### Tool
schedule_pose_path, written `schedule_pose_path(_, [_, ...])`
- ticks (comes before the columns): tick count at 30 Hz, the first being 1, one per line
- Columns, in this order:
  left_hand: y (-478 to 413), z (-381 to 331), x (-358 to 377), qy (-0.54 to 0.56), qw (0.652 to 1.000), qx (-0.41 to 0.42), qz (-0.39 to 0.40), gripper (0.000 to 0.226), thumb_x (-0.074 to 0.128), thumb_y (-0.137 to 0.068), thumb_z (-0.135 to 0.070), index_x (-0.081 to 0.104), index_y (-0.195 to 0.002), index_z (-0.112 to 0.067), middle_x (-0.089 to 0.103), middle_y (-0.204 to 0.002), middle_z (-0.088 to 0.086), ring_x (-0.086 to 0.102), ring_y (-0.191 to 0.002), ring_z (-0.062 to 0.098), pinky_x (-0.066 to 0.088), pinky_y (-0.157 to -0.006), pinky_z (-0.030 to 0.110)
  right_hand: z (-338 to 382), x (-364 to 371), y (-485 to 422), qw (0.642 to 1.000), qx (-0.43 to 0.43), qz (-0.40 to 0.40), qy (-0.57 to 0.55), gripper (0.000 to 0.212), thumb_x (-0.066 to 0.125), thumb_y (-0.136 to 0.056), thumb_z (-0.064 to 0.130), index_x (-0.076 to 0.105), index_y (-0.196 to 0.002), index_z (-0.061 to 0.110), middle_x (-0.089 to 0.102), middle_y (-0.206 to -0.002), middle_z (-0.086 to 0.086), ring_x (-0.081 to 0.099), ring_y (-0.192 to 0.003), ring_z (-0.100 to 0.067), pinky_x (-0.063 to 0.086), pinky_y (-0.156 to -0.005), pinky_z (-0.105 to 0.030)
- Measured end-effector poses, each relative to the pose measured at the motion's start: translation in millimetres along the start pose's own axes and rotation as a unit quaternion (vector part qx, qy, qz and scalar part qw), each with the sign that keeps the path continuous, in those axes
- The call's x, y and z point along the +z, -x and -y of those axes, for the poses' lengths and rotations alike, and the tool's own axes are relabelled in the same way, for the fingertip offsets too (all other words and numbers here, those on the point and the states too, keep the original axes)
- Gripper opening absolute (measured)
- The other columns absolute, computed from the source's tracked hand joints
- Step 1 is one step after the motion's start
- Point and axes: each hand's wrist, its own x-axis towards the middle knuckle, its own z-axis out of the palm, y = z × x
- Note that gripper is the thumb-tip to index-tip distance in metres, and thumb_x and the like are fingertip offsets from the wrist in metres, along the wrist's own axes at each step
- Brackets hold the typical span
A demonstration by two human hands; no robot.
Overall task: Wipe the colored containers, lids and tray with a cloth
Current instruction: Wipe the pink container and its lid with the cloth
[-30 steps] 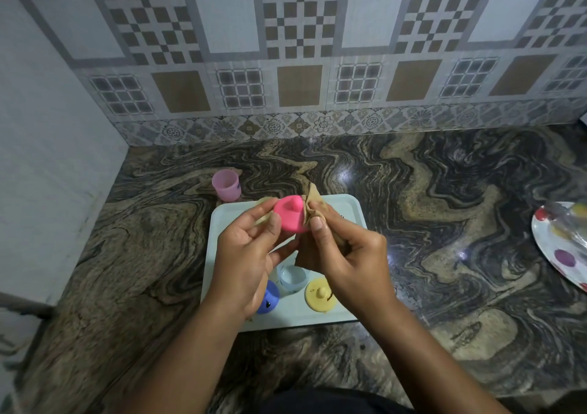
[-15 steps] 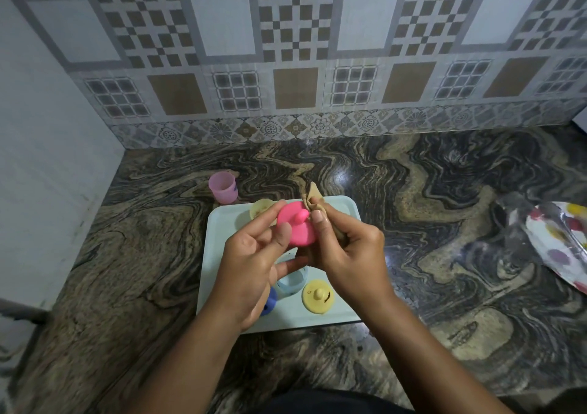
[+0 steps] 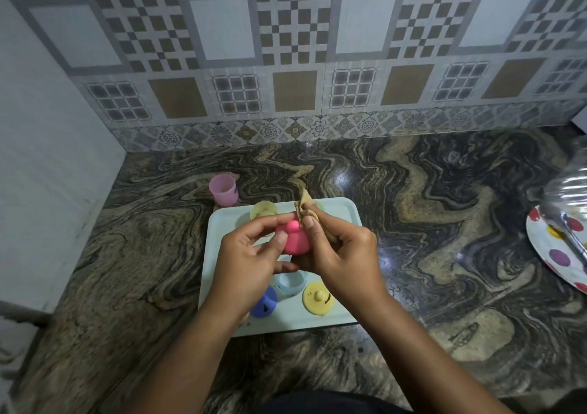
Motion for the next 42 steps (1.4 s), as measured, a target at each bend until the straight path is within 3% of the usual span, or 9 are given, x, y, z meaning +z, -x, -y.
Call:
schedule_pose_path(4, [3, 1, 1, -0.075, 0.996, 0.036, -0.016, 0.025, 0.069, -0.090, -0.012, 0.073, -0.109, -0.027, 0.074, -0.110, -0.017, 0.075, -0.088, 0.014, 0.060, -0.062, 0.031, -4, -1, -1, 1.000, 0.002, 0.005, 0.019, 0.041, 0.065, -0.092, 0.046, 0.072, -0.126, 0.024, 0.073, -0.124, 0.006, 0.073, -0.109, -0.015, 0.061, -0.086, -0.049])
schedule_pose_path(7, [1, 5, -4, -0.164, 0.982, 0.083, -0.051, 0.022, 0.074, -0.086, -0.020, 0.075, -0.103, -0.033, 0.073, -0.108, -0.021, 0.070, -0.098, 0.004, 0.055, -0.080, 0.024, -5, 2, -1, 1.000, 0.001, 0.020, 0.024, 0.042, 0.064, -0.091, 0.049, 0.071, -0.126, 0.028, 0.072, -0.127, 0.005, 0.070, -0.116, -0.012, 0.060, -0.091, -0.048])
schedule_pose_path(13, [-3, 8, -17, -0.225, 0.960, 0.129, -0.103, 0.018, 0.073, -0.088, -0.024, 0.075, -0.105, -0.029, 0.072, -0.109, -0.019, 0.066, -0.096, 0.002, 0.051, -0.070, 0.043, 1, 4, -4, 0.999, -0.013, 0.012, 0.046, 0.046, 0.061, -0.092, 0.052, 0.069, -0.130, 0.027, 0.072, -0.124, 0.008, 0.065, -0.115, -0.005, 0.059, -0.095, -0.048])
schedule_pose_path(15, [-7, 8, -23, -0.239, 0.954, 0.143, -0.109, 0.018, 0.072, -0.089, -0.023, 0.075, -0.106, -0.029, 0.072, -0.107, -0.021, 0.066, -0.087, 0.006, 0.049, -0.066, 0.032, 5, 4, -11, 0.996, -0.036, 0.005, 0.080, 0.046, 0.059, -0.093, 0.051, 0.068, -0.131, 0.026, 0.073, -0.118, 0.008, 0.062, -0.108, 0.000, 0.059, -0.095, -0.040])
schedule_pose_path(18, [-21, 9, -39, -0.265, 0.943, 0.159, -0.127, 0.018, 0.072, -0.089, -0.025, 0.075, -0.106, -0.027, 0.074, -0.105, -0.017, 0.067, -0.097, 0.001, 0.054, -0.087, 0.027, 11, 11, -27, 0.989, -0.083, 0.014, 0.120, 0.044, 0.059, -0.097, 0.040, 0.066, -0.134, 0.018, 0.067, -0.115, 0.012, 0.065, -0.105, 0.001, 0.055, -0.091, -0.021])
schedule_pose_path(24, [-69, 12, -78, -0.326, 0.910, 0.173, -0.188, 0.021, 0.073, -0.088, -0.027, 0.075, -0.108, -0.023, 0.074, -0.107, -0.007, 0.066, -0.097, 0.004, 0.055, -0.086, 0.025, -10, 53, -83, 0.925, -0.265, 0.024, 0.272, 0.039, 0.058, -0.101, 0.024, 0.065, -0.133, 0.004, 0.063, -0.136, -0.021, 0.056, -0.133, -0.029, 0.053, -0.104, -0.039])
schedule_pose_path(30, [-121, 15, -101, -0.348, 0.894, 0.146, -0.243, 0.019, 0.071, -0.087, -0.029, 0.075, -0.105, -0.024, 0.073, -0.097, -0.008, 0.066, -0.086, 0.008, 0.055, -0.074, 0.023, -39, 97, -133, 0.903, -0.252, 0.100, 0.333, 0.044, 0.050, -0.101, 0.031, 0.063, -0.136, 0.008, 0.053, -0.142, -0.033, 0.062, -0.121, -0.046, 0.061, -0.082, -0.055])
schedule_pose_path(36, [-164, 41, -121, -0.371, 0.891, 0.092, -0.245, 0.022, 0.068, -0.085, -0.030, 0.074, -0.104, -0.023, 0.076, -0.096, -0.001, 0.070, -0.085, 0.017, 0.059, -0.079, 0.038, -61, 121, -169, 0.896, -0.212, 0.147, 0.362, 0.058, 0.035, -0.098, 0.042, 0.063, -0.133, 0.006, 0.058, -0.135, -0.034, 0.065, -0.113, -0.047, 0.059, -0.084, -0.049])
schedule_pose_path(42, [-196, 68, -131, -0.378, 0.896, 0.080, -0.217, 0.023, 0.065, -0.084, -0.033, 0.075, -0.103, -0.025, 0.075, -0.093, -0.003, 0.070, -0.083, 0.014, 0.059, -0.077, 0.038, -77, 132, -191, 0.908, -0.167, 0.133, 0.360, 0.045, 0.047, -0.101, 0.032, 0.065, -0.130, 0.003, 0.060, -0.133, -0.033, 0.065, -0.117, -0.044, 0.058, -0.091, -0.050])
